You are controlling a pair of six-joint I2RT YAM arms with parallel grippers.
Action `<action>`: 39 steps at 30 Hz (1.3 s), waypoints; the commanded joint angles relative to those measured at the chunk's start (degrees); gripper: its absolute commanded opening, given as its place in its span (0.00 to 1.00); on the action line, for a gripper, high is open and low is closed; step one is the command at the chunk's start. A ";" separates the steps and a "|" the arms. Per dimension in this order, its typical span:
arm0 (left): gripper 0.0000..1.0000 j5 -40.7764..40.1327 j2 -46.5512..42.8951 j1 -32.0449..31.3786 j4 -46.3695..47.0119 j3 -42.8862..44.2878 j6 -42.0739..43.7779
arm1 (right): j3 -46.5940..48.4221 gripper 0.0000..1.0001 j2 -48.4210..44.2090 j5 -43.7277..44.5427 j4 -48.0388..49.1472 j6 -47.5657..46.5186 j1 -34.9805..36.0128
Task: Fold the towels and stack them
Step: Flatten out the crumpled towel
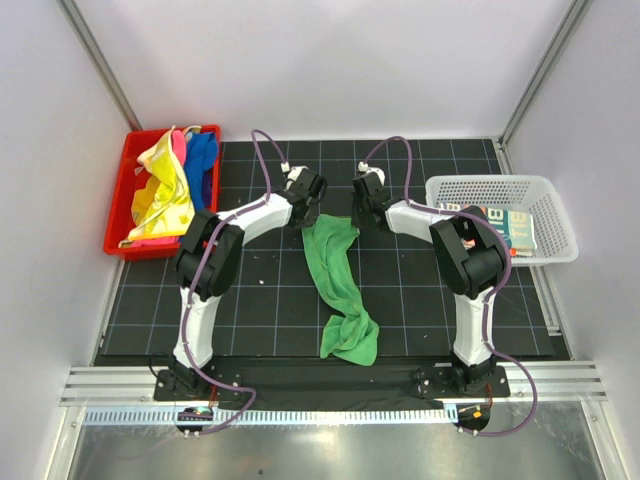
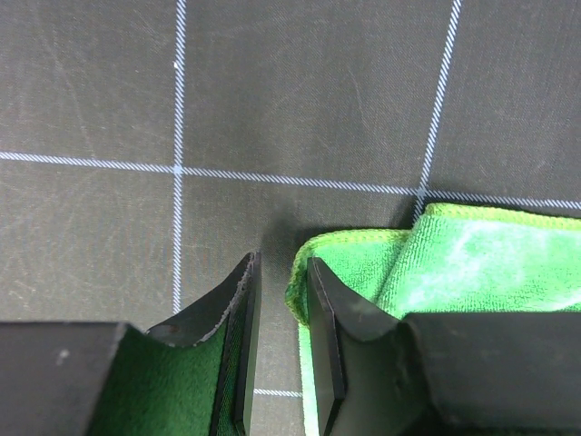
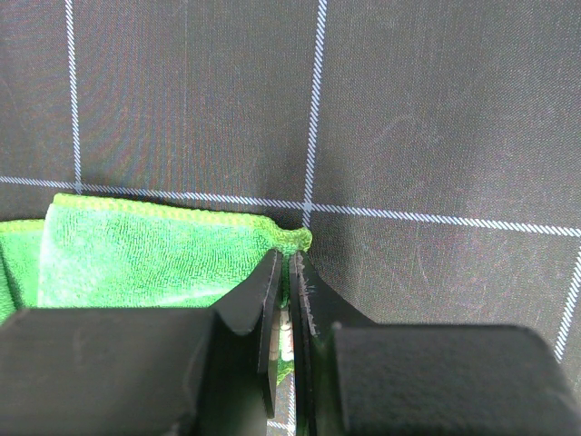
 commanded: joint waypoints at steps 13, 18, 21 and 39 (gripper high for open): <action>0.00 0.84 -0.73 0.87 2.18 -0.90 -0.41 | -0.36 0.12 -0.69 -0.40 0.15 0.33 -0.20; 0.00 0.23 -3.10 1.92 2.35 -1.87 0.46 | 1.04 0.04 -1.22 0.39 -1.16 -0.19 -0.28; 0.00 -0.12 -5.47 2.28 2.53 -2.22 1.87 | 2.80 0.01 -2.19 0.91 -3.00 -1.24 -0.55; 0.00 5.93 -31.57 2.37 3.94 -10.65 7.94 | 1.58 0.01 -30.37 3.47 -9.78 -9.33 -0.72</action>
